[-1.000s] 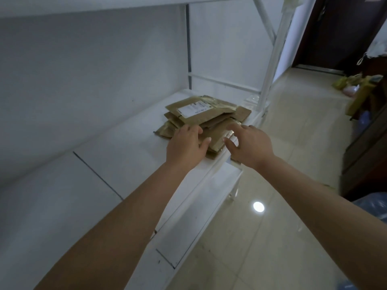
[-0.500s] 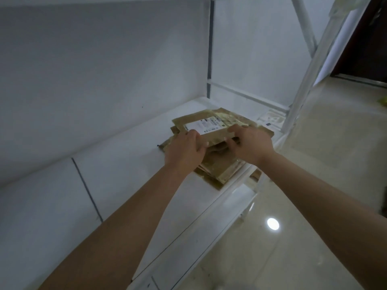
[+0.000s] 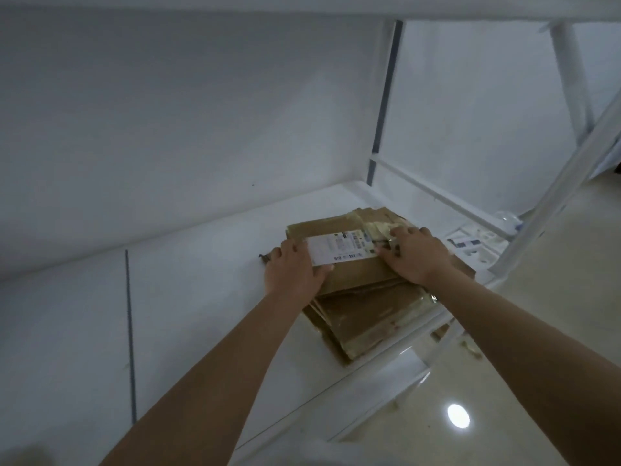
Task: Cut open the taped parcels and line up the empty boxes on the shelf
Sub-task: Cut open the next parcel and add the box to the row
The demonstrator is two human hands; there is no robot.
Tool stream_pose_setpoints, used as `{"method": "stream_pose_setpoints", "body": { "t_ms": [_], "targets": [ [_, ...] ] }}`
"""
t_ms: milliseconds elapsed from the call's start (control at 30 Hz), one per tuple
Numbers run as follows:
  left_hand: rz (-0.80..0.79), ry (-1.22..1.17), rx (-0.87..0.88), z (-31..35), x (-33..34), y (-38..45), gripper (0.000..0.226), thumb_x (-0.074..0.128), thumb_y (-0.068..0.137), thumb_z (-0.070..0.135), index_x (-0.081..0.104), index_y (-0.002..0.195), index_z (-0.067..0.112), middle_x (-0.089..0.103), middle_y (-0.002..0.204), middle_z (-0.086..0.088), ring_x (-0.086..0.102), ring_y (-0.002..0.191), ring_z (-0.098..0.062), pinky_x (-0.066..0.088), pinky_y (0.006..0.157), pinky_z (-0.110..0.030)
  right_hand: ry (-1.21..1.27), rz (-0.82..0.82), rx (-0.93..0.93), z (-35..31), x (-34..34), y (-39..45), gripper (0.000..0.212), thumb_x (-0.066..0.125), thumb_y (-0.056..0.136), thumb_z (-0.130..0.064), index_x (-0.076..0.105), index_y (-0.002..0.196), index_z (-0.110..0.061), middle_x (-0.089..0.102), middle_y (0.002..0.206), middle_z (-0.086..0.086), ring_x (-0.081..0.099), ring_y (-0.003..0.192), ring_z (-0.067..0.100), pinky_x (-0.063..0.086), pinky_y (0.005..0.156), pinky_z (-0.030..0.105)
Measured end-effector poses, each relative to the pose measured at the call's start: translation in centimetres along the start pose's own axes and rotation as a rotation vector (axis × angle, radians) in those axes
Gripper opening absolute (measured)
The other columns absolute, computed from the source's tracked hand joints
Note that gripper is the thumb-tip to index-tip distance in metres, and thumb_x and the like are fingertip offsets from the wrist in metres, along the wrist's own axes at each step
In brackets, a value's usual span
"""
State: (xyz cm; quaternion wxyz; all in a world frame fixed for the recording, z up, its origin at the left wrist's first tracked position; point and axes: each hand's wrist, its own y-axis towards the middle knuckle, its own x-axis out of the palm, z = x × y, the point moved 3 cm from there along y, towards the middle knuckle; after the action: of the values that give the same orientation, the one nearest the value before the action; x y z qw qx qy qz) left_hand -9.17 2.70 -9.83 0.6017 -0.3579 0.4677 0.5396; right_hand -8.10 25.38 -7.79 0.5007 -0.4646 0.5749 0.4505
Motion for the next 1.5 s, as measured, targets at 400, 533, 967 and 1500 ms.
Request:
{"method": "stream_pose_setpoints", "body": {
  "t_ms": [400,533,967,1500],
  "targets": [
    [-0.084,-0.123,-0.054,0.3,0.9,0.8,0.07,0.051,0.093,0.057,0.034,0.145,0.013,0.051,0.135,-0.011,0.051,0.122,-0.029,0.05,0.094,-0.04,0.243,0.045,0.1,1.2,0.8,1.5,0.077,0.048,0.085,-0.072,0.045,0.132,-0.011,0.056,0.129,0.018,0.051,0.119,0.038,0.044,0.097,0.046],
    [0.031,-0.21,-0.05,1.1,-1.4,0.4,0.075,0.053,0.092,0.056,0.027,0.149,0.015,0.051,0.133,-0.014,0.05,0.123,-0.033,0.048,0.099,-0.046,0.346,0.124,0.105,1.1,-2.3,1.4,0.077,0.055,0.085,-0.067,0.04,0.136,-0.01,0.051,0.131,0.016,0.054,0.116,0.037,0.046,0.095,0.046],
    [0.243,-0.51,0.091,-0.2,-10.3,-1.6,0.065,0.067,0.09,0.037,0.038,0.139,0.007,0.043,0.13,-0.015,0.052,0.113,-0.026,0.038,0.085,-0.022,0.44,0.257,0.189,-2.3,-7.2,-4.4,0.077,0.055,0.083,-0.07,0.046,0.131,-0.009,0.052,0.126,0.015,0.057,0.111,0.036,0.049,0.087,0.044],
    [0.107,-0.711,0.092,-13.4,-11.3,-14.5,0.077,0.072,0.087,0.028,0.027,0.149,0.019,0.06,0.121,0.001,0.062,0.108,-0.021,0.048,0.088,-0.029,0.766,0.294,0.297,-14.8,-1.6,-22.1,0.107,0.06,0.058,-0.086,0.039,0.141,-0.022,0.053,0.135,0.0,0.054,0.122,0.02,0.05,0.098,0.048]
  ]
}}
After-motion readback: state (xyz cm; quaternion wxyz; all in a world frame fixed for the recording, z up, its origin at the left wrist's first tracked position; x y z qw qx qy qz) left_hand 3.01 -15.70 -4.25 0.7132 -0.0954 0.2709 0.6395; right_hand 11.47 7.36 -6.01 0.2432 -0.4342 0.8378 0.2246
